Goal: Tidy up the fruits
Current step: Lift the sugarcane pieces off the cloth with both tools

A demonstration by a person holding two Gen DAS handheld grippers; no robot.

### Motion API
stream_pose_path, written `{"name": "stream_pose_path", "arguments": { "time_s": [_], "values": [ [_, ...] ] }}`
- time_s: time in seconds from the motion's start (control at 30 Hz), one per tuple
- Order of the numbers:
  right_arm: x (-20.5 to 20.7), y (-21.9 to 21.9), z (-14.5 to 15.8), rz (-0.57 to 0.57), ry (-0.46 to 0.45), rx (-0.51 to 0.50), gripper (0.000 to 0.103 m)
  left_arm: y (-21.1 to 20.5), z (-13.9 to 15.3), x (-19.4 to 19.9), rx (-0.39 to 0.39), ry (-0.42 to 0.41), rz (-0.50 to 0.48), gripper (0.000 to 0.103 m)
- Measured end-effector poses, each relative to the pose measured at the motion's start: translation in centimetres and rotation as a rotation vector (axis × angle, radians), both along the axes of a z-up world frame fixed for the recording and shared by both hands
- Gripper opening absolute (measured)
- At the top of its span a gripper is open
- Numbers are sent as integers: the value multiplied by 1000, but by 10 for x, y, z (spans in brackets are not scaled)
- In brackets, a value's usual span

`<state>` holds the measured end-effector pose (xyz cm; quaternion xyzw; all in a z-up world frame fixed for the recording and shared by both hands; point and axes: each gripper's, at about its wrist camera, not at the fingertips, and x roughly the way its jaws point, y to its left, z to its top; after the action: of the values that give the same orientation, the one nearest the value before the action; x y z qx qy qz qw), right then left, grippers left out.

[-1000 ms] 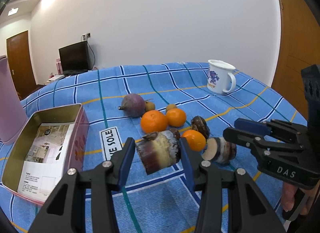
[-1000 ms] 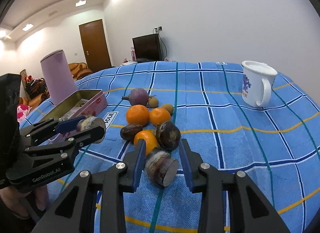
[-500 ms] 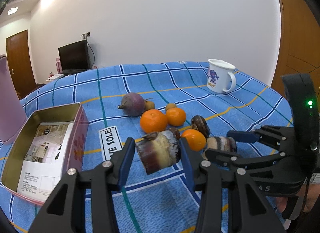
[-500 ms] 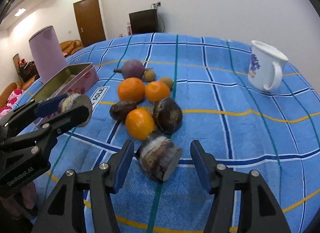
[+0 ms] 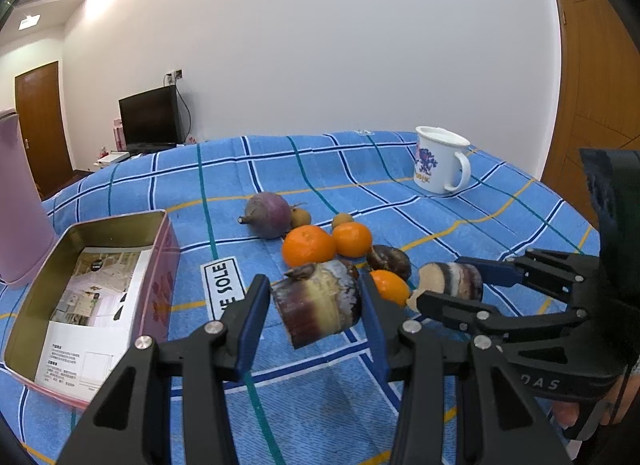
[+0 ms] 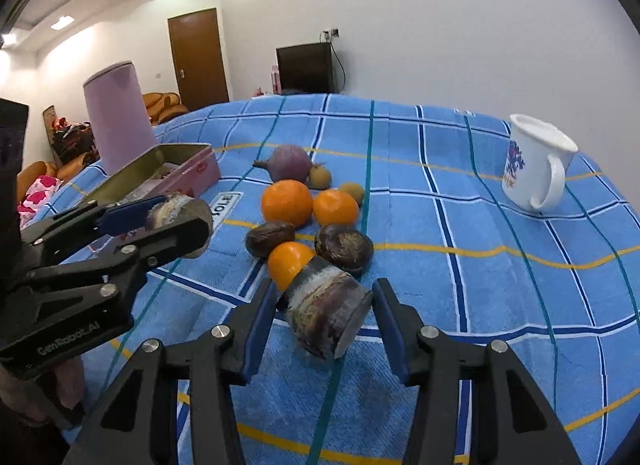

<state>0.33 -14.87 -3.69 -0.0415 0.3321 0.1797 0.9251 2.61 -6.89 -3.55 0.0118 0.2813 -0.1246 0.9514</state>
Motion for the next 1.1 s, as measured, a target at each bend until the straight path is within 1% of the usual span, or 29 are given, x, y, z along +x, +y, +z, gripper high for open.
{"name": "stream_pose_path", "arguments": {
  "time_s": [0.23,0.43,0.6,1.1],
  "values": [
    [-14,-5,11,4,-87,21,51,1,4,-6,-9,-38,-3,47],
    [-25,-5,16,8,-144,28,51,2,7,-11,-9,-78,7,47],
    [-26,-5,18,8,-161,30,51,4,8,-14,-17,-95,10,47],
    [-42,-9,25,2,-252,48,51,5,13,-25,-18,-153,14,47]
  ]
}}
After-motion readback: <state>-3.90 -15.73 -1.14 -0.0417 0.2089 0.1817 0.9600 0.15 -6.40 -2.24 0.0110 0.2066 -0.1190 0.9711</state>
